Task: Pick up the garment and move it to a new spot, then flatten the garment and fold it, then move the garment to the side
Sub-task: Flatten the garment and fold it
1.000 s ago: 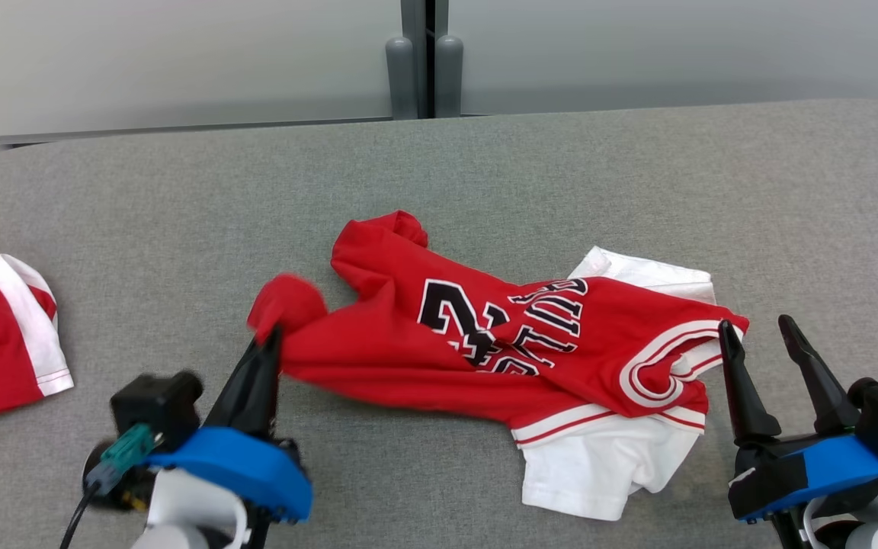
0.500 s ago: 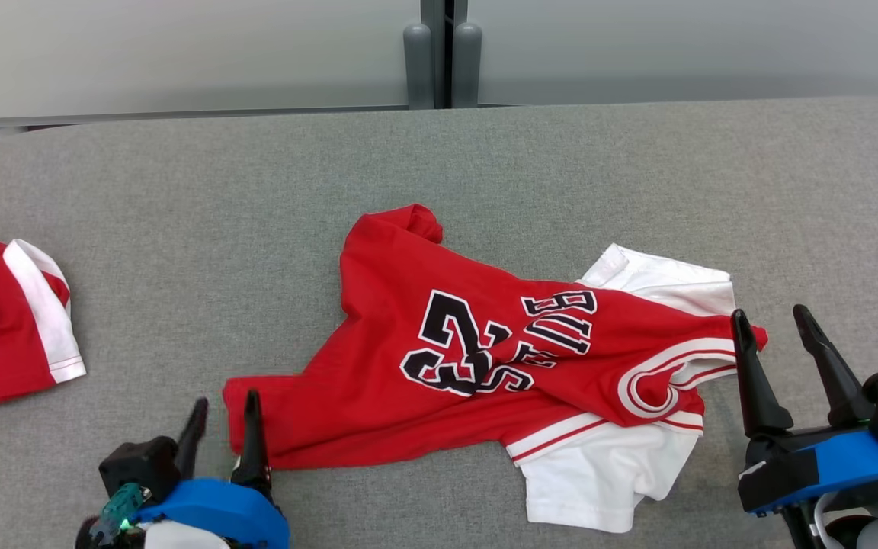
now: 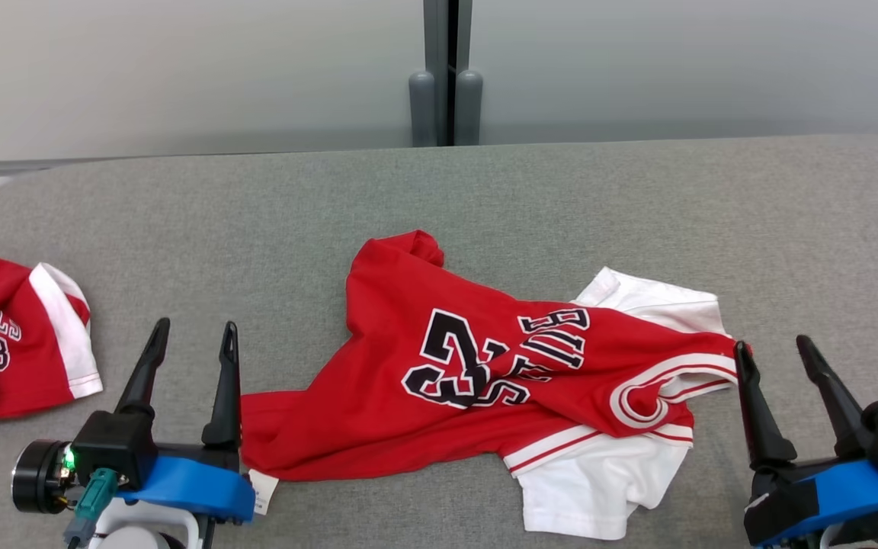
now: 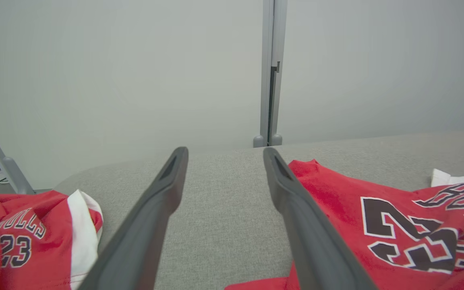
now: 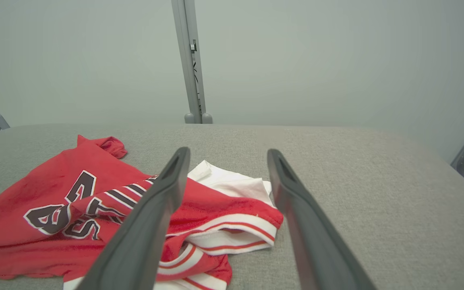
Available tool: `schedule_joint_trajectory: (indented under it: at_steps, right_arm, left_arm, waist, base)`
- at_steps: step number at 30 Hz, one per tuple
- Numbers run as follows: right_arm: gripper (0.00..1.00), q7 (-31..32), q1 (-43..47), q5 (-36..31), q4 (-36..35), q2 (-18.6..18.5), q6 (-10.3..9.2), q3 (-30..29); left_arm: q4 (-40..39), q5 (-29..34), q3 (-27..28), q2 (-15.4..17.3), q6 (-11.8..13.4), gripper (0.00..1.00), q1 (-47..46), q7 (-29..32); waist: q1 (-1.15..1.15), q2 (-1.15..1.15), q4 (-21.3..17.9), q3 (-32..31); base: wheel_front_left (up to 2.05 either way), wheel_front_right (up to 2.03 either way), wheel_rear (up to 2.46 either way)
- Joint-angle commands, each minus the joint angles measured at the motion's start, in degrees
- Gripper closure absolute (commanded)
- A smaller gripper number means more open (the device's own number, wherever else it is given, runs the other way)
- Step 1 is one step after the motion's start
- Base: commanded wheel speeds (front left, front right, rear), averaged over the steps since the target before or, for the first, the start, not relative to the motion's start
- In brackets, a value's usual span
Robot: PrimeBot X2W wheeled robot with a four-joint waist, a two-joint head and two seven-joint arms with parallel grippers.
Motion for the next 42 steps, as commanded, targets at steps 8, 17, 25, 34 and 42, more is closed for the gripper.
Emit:
schedule_joint_trajectory:
  at_steps: [8,17,25,34,42]
  right_arm:
    - [0.00,1.1,3.0,-0.1,-1.4,0.2,0.00,0.4]
    - [0.00,1.2,1.8,0.5,-0.9,-0.1,0.00,0.7]
    - [0.00,2.1,-0.1,1.8,4.7,-2.2,0.00,1.8]
    - [0.00,0.2,-6.3,4.4,20.7,-3.6,0.00,5.3]
    - [1.00,0.4,-13.0,8.0,31.8,-5.3,0.00,9.8]
  left_arm:
    - [-3.8,0.0,-0.9,1.4,1.0,0.00,3.5,2.4]
    - [-5.2,-0.9,-0.5,1.4,1.6,0.00,4.0,2.6]
    - [-6.5,-0.4,-0.8,1.1,1.9,0.00,2.1,2.4]
    - [-6.9,-0.2,-1.0,-0.3,2.0,0.00,-0.6,1.3]
    - [-5.5,-0.6,-1.2,-1.3,1.4,0.00,-2.0,0.3]
  waist:
    - [0.00,0.00,-1.5,-1.6]
    - [0.00,0.00,-1.7,-1.4]
    - [0.00,0.00,-0.9,1.0]
    - [0.00,0.00,1.2,5.4]
    - [0.00,0.00,2.6,6.7]
  base:
    - [0.00,0.00,0.00]
    - [0.00,0.00,0.00]
    - [0.00,0.00,0.00]
    - [0.00,0.00,0.00]
    - [0.00,0.00,0.00]
